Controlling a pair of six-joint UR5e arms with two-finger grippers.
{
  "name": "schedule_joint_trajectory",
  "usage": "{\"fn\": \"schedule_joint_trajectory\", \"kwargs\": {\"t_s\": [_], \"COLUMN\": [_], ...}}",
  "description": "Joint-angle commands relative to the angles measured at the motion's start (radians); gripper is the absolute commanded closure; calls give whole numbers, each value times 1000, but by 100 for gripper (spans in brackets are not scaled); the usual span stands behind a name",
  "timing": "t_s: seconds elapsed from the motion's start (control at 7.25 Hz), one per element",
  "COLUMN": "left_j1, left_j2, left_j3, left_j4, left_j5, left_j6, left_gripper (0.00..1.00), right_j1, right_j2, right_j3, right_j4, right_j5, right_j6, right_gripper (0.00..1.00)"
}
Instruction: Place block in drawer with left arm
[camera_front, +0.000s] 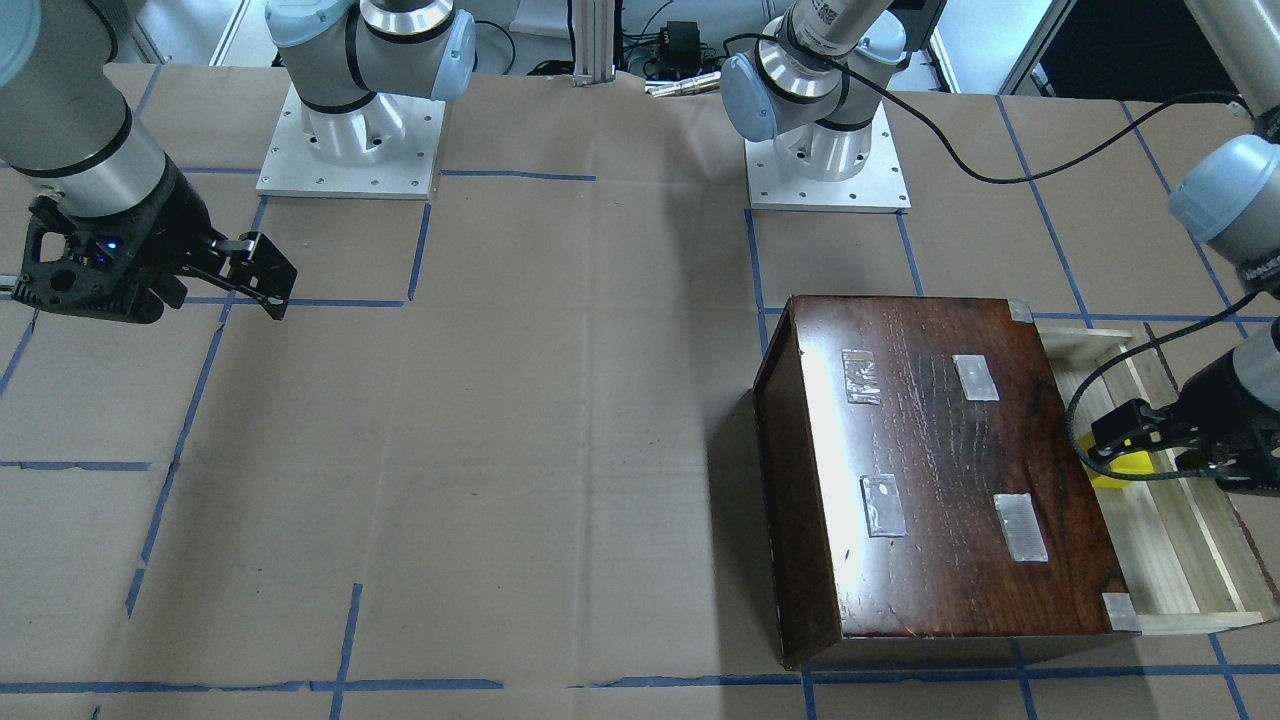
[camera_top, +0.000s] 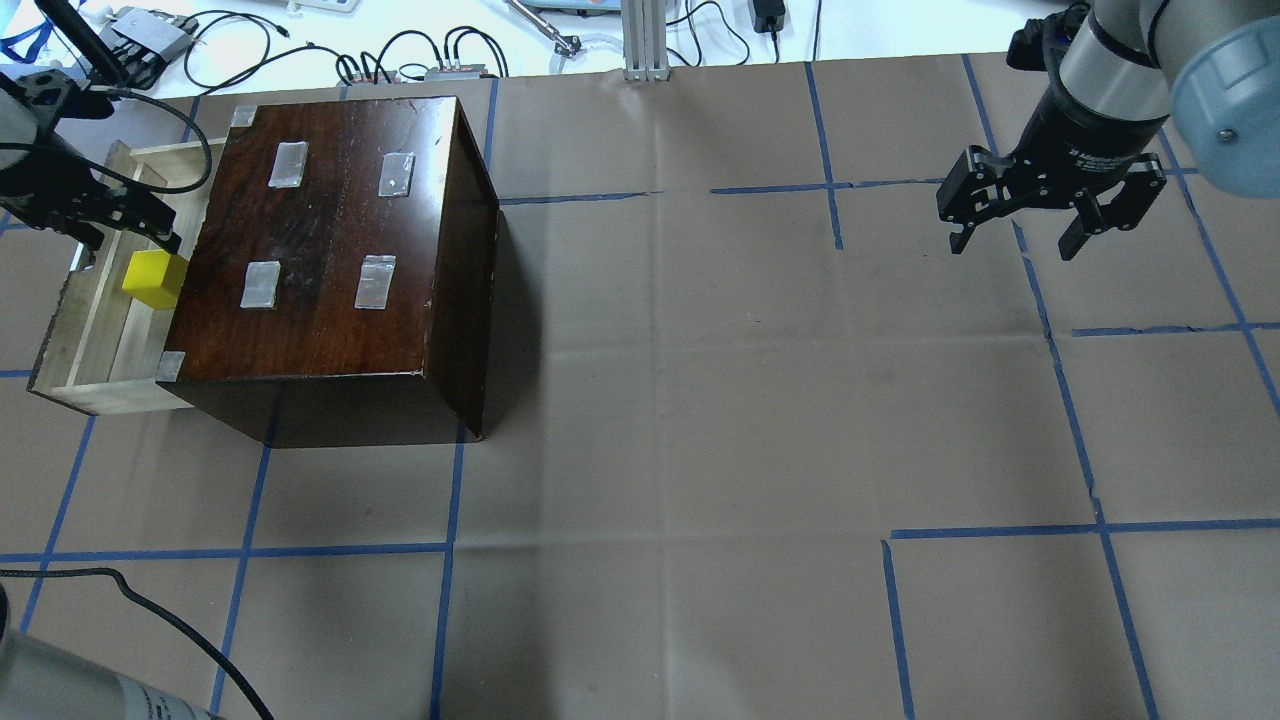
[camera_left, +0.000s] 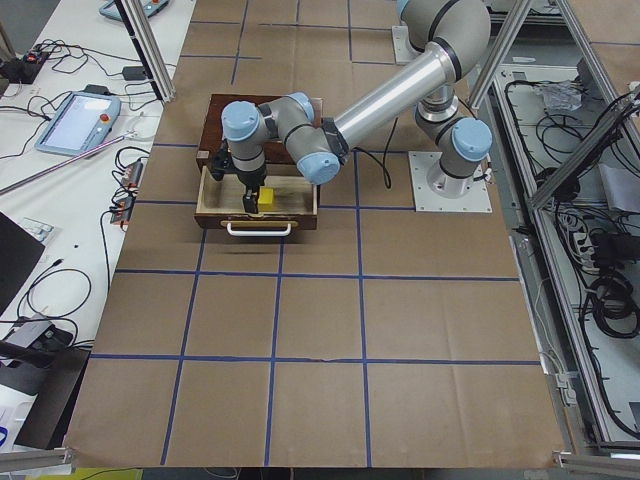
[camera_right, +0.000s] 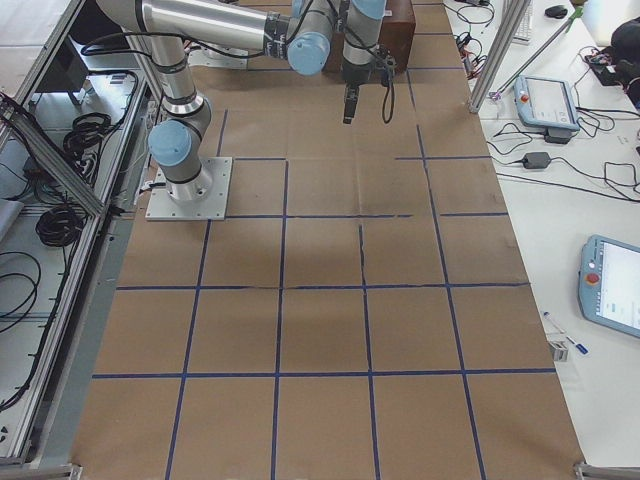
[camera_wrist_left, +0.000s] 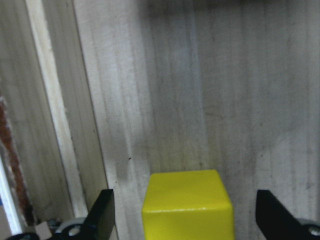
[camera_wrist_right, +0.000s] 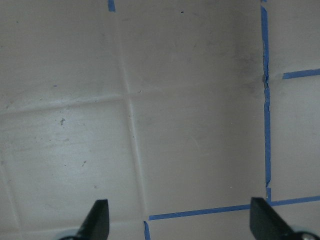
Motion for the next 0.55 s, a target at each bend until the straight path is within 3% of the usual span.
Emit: {"fn": "schedule_joint_trajectory", "kwargs": {"t_s": [0.0,0.41], "left_j1": [-20,-217], "left_j2": [124,280], "left_j3": [-4,-67], "left_j4": [-102,-343], "left_j5": [1,2], "left_j6": [-27,-366], "left_gripper": [1,1], "right_j1": [0,0], "right_j2": [0,0], "right_j3": [1,1], "right_j4": [0,0], "right_j5": [0,0], "right_j6": [0,1], "right_gripper": [0,0]}}
